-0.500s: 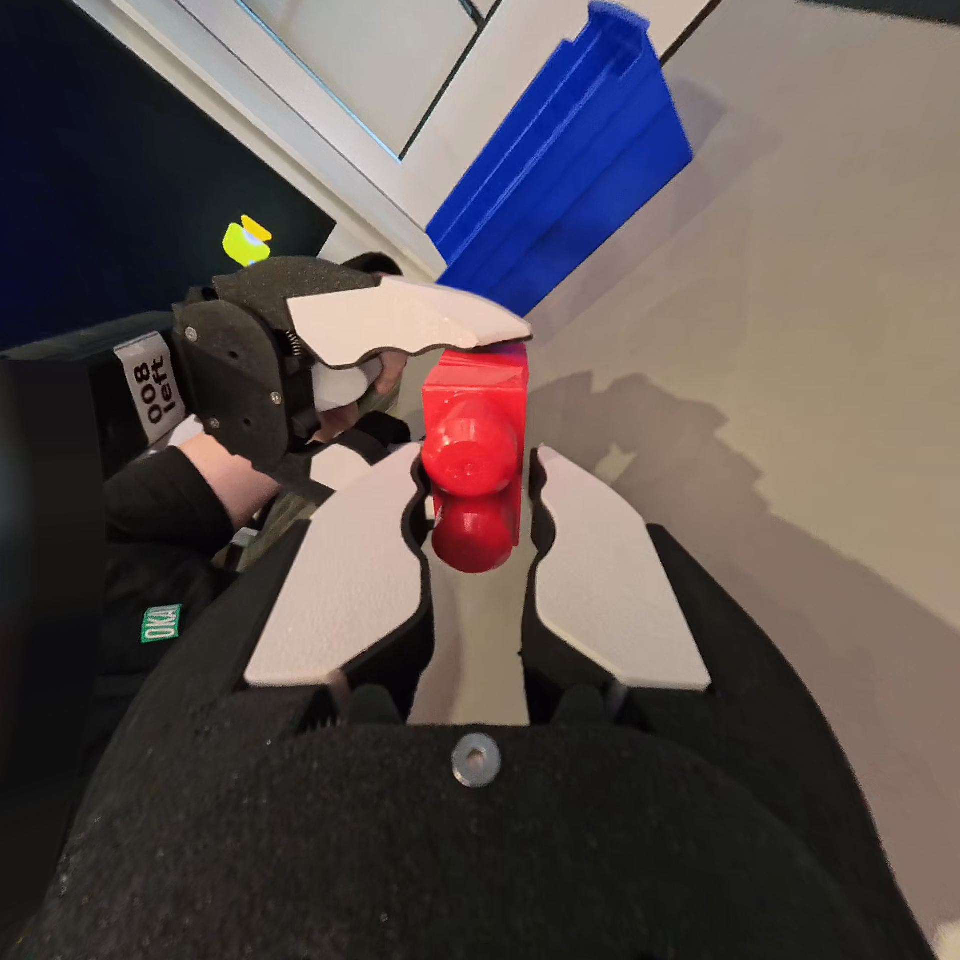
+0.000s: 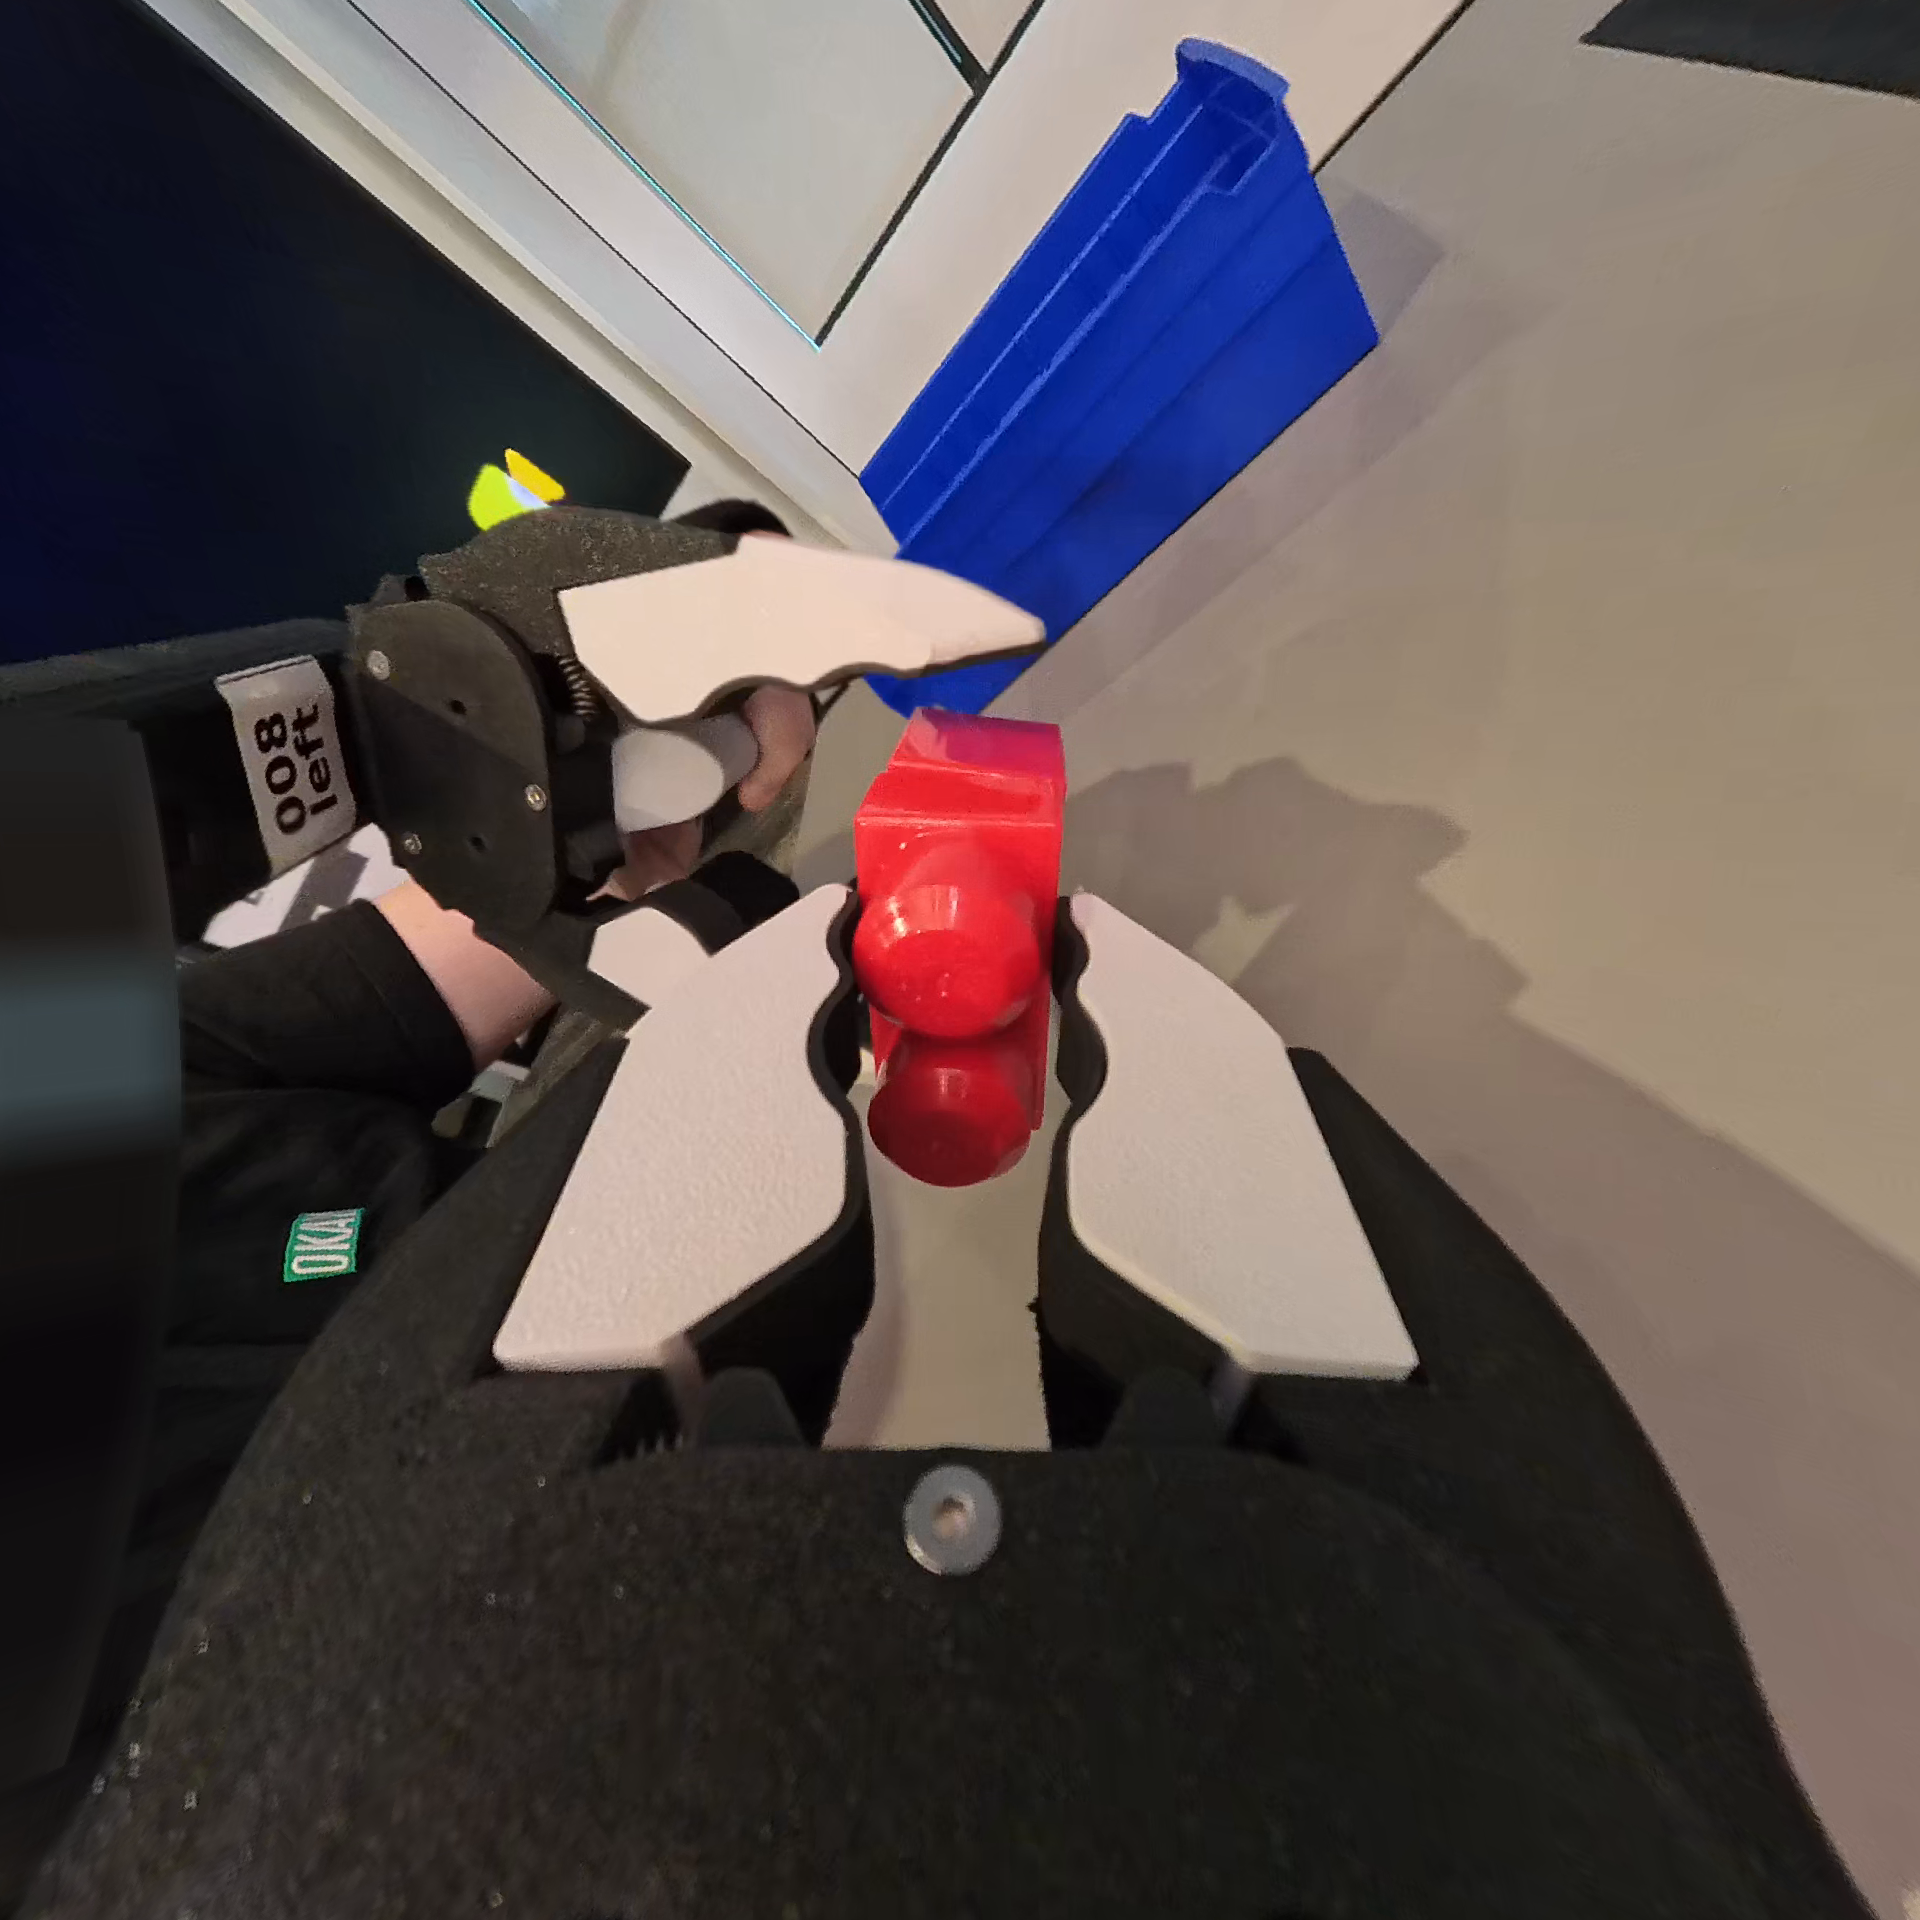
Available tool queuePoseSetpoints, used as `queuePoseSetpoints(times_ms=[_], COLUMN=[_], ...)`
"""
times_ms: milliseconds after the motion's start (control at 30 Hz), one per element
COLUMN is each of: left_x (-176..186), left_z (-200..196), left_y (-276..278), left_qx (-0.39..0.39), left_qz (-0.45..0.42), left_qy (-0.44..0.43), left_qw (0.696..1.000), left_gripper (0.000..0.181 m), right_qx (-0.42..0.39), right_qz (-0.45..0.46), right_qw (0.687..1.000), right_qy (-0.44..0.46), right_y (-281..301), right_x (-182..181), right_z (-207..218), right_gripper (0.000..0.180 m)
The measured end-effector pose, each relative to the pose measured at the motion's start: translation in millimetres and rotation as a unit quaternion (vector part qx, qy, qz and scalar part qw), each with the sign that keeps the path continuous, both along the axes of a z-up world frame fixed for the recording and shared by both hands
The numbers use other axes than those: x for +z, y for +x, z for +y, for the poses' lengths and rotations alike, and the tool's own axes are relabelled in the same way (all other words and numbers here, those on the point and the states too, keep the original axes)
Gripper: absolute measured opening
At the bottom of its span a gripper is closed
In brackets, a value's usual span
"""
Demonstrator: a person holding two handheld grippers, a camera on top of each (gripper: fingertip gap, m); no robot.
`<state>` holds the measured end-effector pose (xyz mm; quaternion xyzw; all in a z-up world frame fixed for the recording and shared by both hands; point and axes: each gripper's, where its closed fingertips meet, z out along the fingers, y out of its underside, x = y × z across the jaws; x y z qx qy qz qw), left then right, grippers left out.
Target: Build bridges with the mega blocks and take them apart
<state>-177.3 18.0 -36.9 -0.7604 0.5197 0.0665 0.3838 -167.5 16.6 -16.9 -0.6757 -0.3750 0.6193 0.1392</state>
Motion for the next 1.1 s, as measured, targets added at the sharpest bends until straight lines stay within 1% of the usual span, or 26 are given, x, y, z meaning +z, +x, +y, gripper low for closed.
queuePoseSetpoints(times_ms=[67,133,200,267,300,333,367,400,433,467,500,533,600,667,767,867,1000,1033,1100], left_x=[0.8,4.3,15.9,30.6,38.3,47.1,58.0,70.9,85.8,100.2,110.8,116.0,123.5,134.3,146.8,149.5,128.9,127.7,129.6], left_z=[-1.5,-6.7,-12.5,-12.5,-10.7,-8.6,-8.9,-14.1,-22.3,-23.9,-22.4,-18.2,-11.0,-7.3,-4.6,-5.1,1.5,2.6,-1.2], left_y=[-2.5,-5.3,-7.8,-17.1,-22.1,-25.5,-24.4,-19.0,-11.8,-6.8,-2.2,3.2,18.2,36.3,59.7,73.1,74.1,72.6,72.1], left_qx=[0.012,0.019,0.023,0.033,0.034,0.03,0.01,-0.029,-0.081,-0.107,-0.124,-0.13,-0.148,-0.168,-0.197,-0.215,-0.209,-0.211,-0.23], left_qz=[-0.019,-0.066,-0.16,-0.261,-0.31,-0.359,-0.412,-0.464,-0.512,-0.555,-0.579,-0.583,-0.564,-0.555,-0.537,-0.535,-0.523,-0.528,-0.545], left_qy=[-0.024,-0.059,-0.094,-0.121,-0.131,-0.138,-0.147,-0.162,-0.181,-0.191,-0.197,-0.195,-0.183,-0.186,-0.197,-0.189,-0.176,-0.179,-0.193], left_qw=[0.999,0.996,0.982,0.957,0.941,0.923,0.899,0.87,0.836,0.802,0.781,0.778,0.791,0.794,0.796,0.795,0.807,0.803,0.783], left_gripper=[0.105,0.108,0.1,0.098,0.095,0.087,0.076,0.062,0.055,0.051,0.05,0.051,0.058,0.067,0.073,0.07,0.055,0.049,0.037], right_qx=[-0.001,0.001,0.0,0.003,0.004,0.007,0.009,0.009,0.007,0.008,0.004,-0.007,-0.026,-0.044,-0.057,-0.06,-0.056,-0.058,-0.051], right_qz=[0.01,0.019,0.041,0.064,0.078,0.095,0.114,0.13,0.143,0.159,0.176,0.187,0.199,0.212,0.216,0.207,0.191,0.181,0.17], right_qw=[1.0,1.0,0.999,0.997,0.996,0.993,0.989,0.985,0.98,0.972,0.964,0.958,0.948,0.936,0.926,0.922,0.925,0.927,0.931], right_qy=[0.002,0.01,0.016,0.035,0.052,0.071,0.091,0.113,0.139,0.172,0.201,0.219,0.248,0.276,0.303,0.323,0.324,0.323,0.32], right_y=[2.7,7.7,14.3,21.9,25.8,29.7,34.1,38.6,43.2,48.3,53.4,58.4,68.7,78.8,89.6,91.5,83.9,81.2,77.1], right_x=[2.3,3.2,7.3,12.0,16.0,21.9,28.8,35.9,42.8,50.8,60.0,69.1,85.3,100.3,113.9,116.6,108.8,104.8,98.0], right_z=[2.0,4.4,8.6,11.6,12.7,12.7,12.0,11.2,10.0,7.1,4.1,3.7,3.2,1.4,-3.0,-5.8,-5.1,-2.8,-2.2], right_gripper=[0.034,0.034,0.034,0.034,0.034,0.034,0.034,0.034,0.034,0.034,0.034,0.034,0.034,0.034,0.034,0.034,0.034,0.034,0.034])
